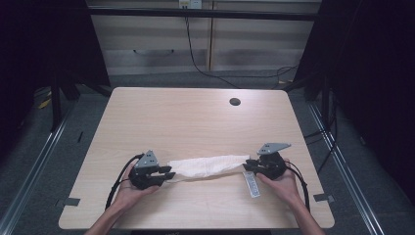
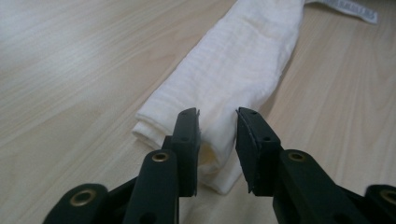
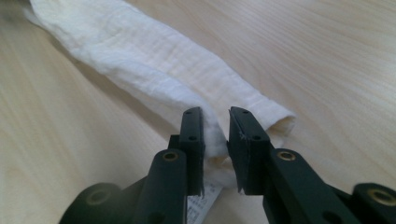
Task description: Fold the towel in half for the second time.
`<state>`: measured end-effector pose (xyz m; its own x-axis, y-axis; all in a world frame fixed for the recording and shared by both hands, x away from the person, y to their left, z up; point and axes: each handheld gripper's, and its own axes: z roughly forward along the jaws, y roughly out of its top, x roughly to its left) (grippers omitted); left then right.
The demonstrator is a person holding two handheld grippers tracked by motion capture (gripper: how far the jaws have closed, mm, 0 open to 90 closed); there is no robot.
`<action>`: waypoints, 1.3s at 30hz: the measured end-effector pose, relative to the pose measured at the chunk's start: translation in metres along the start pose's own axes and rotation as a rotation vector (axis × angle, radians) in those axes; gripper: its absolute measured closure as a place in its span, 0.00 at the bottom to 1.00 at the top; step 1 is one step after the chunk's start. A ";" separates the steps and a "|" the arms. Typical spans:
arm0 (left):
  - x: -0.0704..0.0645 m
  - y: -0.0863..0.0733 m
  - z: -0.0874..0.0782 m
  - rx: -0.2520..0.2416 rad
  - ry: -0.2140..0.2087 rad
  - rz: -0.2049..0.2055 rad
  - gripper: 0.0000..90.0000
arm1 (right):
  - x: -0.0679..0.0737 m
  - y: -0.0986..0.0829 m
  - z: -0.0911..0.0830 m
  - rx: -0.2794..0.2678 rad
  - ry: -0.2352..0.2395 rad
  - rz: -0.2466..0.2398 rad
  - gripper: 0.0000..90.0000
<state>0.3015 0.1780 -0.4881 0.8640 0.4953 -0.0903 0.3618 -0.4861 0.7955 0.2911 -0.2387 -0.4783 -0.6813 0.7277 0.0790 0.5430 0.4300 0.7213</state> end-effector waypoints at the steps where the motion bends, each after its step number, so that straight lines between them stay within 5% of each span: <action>1: 0.000 0.000 -0.002 -0.012 -0.012 -0.003 0.75 | 0.001 -0.002 -0.004 -0.009 0.005 0.006 0.82; 7: 0.008 0.007 -0.014 -0.099 -0.040 -0.060 0.71 | 0.005 -0.002 -0.026 -0.085 0.041 0.035 0.79; 12: 0.016 0.013 0.003 -0.054 -0.009 -0.064 0.76 | -0.004 0.011 -0.020 -0.109 0.048 0.064 0.89; 17: 0.013 0.007 0.019 0.035 -0.011 -0.031 0.77 | -0.009 0.011 0.007 -0.037 0.045 0.083 0.86; 19: 0.013 0.005 0.020 0.046 -0.011 -0.033 0.75 | -0.008 0.006 0.014 -0.014 0.057 0.078 0.75; 22: 0.014 0.003 0.020 0.059 -0.006 -0.029 0.74 | -0.005 0.003 0.014 0.015 0.056 0.072 0.67; 25: 0.011 0.001 0.020 0.079 0.029 0.018 0.78 | -0.004 -0.003 0.012 0.024 0.057 0.067 0.66; 34: 0.019 0.001 0.021 0.082 0.086 0.044 0.81 | -0.001 -0.007 0.019 0.035 0.035 0.068 0.64; 39: 0.027 -0.003 0.018 0.062 0.085 0.007 0.81 | 0.002 -0.004 0.023 0.045 0.057 0.065 0.64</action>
<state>0.3304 0.1796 -0.5039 0.8347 0.5498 -0.0313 0.3791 -0.5325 0.7568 0.2987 -0.2267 -0.4965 -0.6697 0.7241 0.1648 0.6077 0.4068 0.6821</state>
